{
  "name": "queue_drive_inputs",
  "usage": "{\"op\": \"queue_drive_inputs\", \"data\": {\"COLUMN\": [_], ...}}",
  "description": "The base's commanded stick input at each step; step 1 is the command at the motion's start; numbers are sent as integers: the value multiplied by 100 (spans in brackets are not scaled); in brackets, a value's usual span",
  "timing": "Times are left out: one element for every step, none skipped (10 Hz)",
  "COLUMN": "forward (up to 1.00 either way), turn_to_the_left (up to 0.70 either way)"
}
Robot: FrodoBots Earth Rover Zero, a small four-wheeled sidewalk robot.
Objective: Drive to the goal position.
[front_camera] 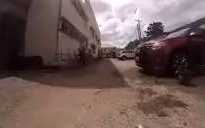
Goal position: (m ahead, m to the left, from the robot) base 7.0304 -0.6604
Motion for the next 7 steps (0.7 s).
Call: {"op": "queue_drive_inputs", "data": {"forward": [85,85,85,85,85,85,85], "turn_to_the_left": [0,0,0,-8,-19,-30,-6]}}
